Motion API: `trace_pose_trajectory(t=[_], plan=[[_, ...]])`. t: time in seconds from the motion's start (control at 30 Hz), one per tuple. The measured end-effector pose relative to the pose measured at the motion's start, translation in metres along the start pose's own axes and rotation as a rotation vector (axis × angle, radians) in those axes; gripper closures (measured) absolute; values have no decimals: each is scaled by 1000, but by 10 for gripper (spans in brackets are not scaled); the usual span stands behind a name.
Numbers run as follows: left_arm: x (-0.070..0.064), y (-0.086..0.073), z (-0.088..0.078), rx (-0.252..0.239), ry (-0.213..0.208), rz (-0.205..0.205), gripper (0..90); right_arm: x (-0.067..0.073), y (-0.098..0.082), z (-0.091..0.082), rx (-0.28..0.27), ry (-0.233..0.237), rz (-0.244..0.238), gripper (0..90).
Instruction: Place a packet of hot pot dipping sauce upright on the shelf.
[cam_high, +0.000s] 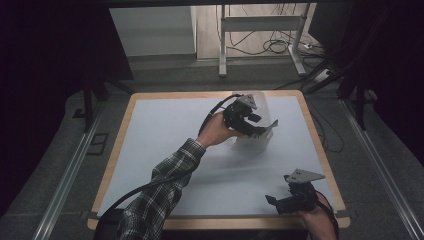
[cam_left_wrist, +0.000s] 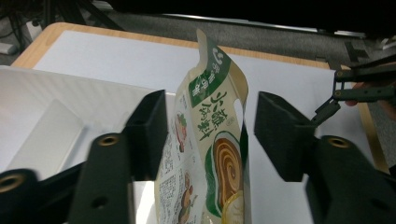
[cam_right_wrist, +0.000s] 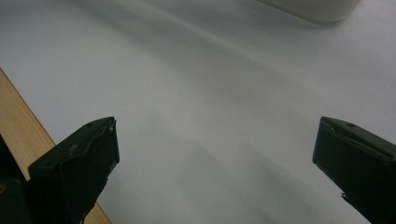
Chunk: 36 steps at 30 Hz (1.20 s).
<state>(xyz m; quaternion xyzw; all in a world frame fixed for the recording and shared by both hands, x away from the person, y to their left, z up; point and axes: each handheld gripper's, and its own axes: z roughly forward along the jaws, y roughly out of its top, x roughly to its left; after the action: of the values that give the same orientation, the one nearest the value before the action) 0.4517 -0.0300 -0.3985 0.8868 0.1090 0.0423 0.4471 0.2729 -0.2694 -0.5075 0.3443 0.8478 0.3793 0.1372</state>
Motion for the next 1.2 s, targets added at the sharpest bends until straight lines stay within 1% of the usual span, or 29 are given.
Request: trace_pose_trajectory(t=[0.13,0.17,0.2,0.23,0.3,0.33,0.37,0.4,0.57,0.67,0.73,0.8,0.87,1.0,1.1,1.2], plan=[[-2,0,-4,-14,-1,-19,302,0,0,0,3,-1,-3,5],[-2,0,-5,-16,0,-18,272,0,0,0,4,-1,-2,5],[-3,0,-6,-17,3,-21,257,0,0,0,4,-1,-2,5],[-3,-1,-8,-15,9,-19,236,0,0,0,4,-1,-2,5],[-5,-1,-11,-21,27,-28,183,0,0,0,5,-2,-4,5],[-5,-2,-12,-24,28,-26,168,0,0,0,6,-1,-3,5],[-5,-2,-13,-30,32,-37,150,0,0,0,7,-1,-3,5],[-6,-3,-15,-27,40,-38,126,0,0,0,8,-1,-3,5],[-7,-6,-25,-35,47,-45,58,1,0,1,12,-2,-5,5],[-9,-9,-30,-35,65,-52,39,1,0,1,13,-2,-6,5],[-9,-11,-33,-48,73,-56,29,1,0,1,13,-3,-6,5],[-11,-13,-38,-66,76,-70,21,1,0,1,14,-3,-6,5],[-11,-15,-41,-71,84,-74,15,1,0,1,14,-4,-6,5],[-13,-21,-49,-78,108,-79,9,1,-1,1,15,-4,-6,5],[-13,-25,-52,-81,123,-74,9,1,-1,1,16,-5,-8,5],[-13,-31,-56,-98,125,-85,9,1,-1,1,18,-7,-10,5]])
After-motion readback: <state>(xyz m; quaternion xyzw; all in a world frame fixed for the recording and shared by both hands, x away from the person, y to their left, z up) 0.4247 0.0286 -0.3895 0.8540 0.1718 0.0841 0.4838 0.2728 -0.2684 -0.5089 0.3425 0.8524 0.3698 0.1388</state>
